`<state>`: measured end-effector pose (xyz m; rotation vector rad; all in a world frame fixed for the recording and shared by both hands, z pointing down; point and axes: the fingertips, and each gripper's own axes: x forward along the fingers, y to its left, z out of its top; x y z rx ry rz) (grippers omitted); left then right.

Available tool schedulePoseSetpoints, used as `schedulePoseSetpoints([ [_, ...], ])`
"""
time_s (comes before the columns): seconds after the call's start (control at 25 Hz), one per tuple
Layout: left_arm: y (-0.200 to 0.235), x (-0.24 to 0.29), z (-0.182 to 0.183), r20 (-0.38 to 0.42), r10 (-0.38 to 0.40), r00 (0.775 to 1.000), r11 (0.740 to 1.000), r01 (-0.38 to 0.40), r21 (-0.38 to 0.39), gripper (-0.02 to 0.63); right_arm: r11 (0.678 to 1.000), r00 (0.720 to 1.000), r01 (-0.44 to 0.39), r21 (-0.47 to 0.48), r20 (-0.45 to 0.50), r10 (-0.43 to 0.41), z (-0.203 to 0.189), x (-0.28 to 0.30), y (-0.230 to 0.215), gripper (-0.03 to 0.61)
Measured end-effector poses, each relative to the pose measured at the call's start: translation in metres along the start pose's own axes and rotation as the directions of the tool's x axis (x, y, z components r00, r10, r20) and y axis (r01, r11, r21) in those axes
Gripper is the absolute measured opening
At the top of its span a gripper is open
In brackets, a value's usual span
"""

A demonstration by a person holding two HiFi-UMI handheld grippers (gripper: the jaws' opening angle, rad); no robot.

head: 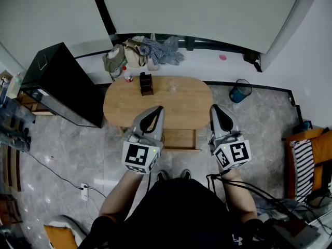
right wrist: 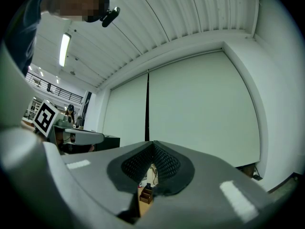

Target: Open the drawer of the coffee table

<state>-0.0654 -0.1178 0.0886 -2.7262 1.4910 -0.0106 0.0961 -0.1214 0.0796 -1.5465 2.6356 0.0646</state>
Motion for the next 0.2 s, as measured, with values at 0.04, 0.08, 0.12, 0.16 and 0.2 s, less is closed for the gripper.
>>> schedulePoseSetpoints([
  [0.04, 0.0003, -0.0002, -0.0002, -0.001, 0.0, 1.0, 1.0, 0.0, -0.001, 0.002, 1.0, 1.0, 0.0, 0.0, 0.0, 0.0, 0.0001, 0.0, 0.0002, 0.002],
  [0.08, 0.0003, -0.0005, -0.0005, -0.002, 0.001, 1.0, 1.0, -0.001, -0.002, 0.002, 1.0, 1.0, 0.0, 0.0, 0.0, 0.0, 0.0002, -0.0001, 0.0004, 0.002],
  [0.12, 0.0003, -0.0008, -0.0009, -0.003, 0.001, 1.0, 1.0, -0.001, -0.003, 0.002, 1.0, 1.0, 0.001, 0.0, -0.001, -0.001, 0.0002, -0.0004, 0.0007, 0.002],
  [0.16, 0.0001, -0.0011, -0.0013, -0.003, 0.001, 1.0, 1.0, -0.001, -0.004, 0.002, 1.0, 1.0, 0.0, -0.001, -0.001, 0.0, 0.0001, -0.0007, 0.0009, 0.002],
  [0.2, 0.0, -0.0014, -0.0017, -0.004, 0.001, 1.0, 1.0, -0.001, -0.005, 0.002, 1.0, 1.0, 0.0, -0.001, -0.001, 0.0, 0.0, -0.001, 0.0012, 0.002],
])
